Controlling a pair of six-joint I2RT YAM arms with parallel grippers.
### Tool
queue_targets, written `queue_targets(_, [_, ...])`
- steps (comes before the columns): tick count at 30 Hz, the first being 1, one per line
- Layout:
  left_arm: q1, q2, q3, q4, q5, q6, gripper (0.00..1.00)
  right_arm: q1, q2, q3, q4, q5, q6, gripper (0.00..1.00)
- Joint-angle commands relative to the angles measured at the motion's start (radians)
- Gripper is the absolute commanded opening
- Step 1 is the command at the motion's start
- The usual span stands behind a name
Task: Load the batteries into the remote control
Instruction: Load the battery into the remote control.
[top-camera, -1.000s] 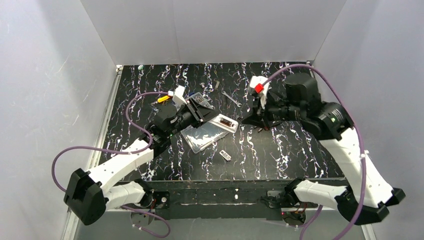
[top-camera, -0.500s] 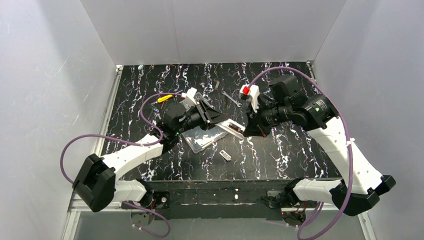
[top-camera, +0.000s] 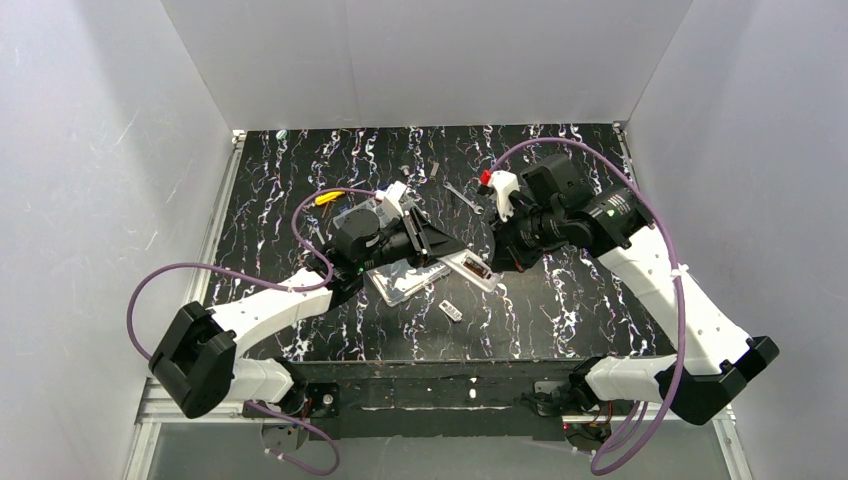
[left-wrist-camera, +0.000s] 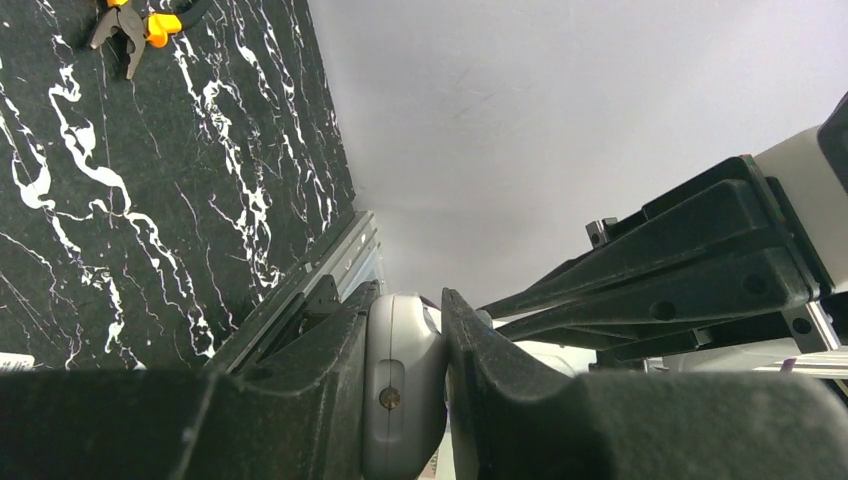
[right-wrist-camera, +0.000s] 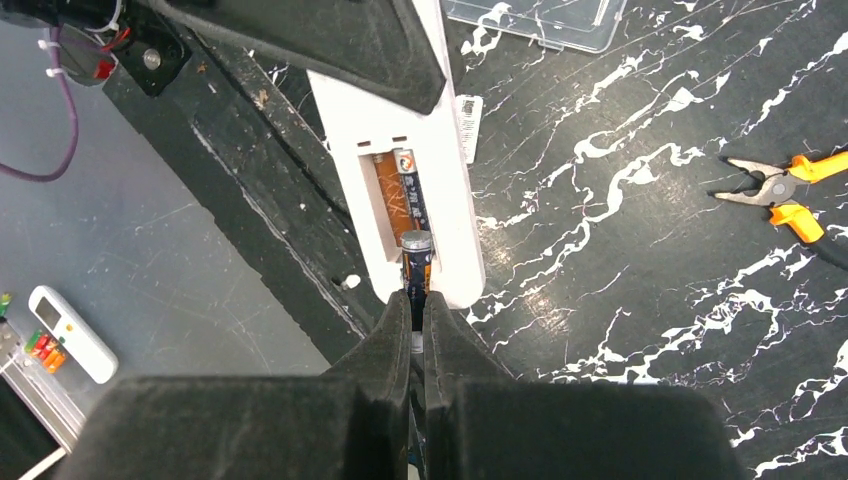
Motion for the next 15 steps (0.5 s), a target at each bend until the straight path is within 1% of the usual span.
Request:
queue_targets(1, [-0.013, -0.002, 0.028, 0.071, 0.021, 0.001, 0.00, 0.008, -0.003, -0.003, 0.051, 0.032, 0.032, 0.01])
queue_targets(5, [-0.023, 0.020, 0.029, 0.094, 0.014, -0.008, 0.00, 0.019, 0.001, -0.007, 0.068, 0.035, 0.037, 0.01])
queue_targets(15, [-0.031, 0.044, 0.050, 0.116, 0.033, -0.022, 0.00, 0.058, 0.027, -0.022, 0.049, 0.027, 0.001, 0.02])
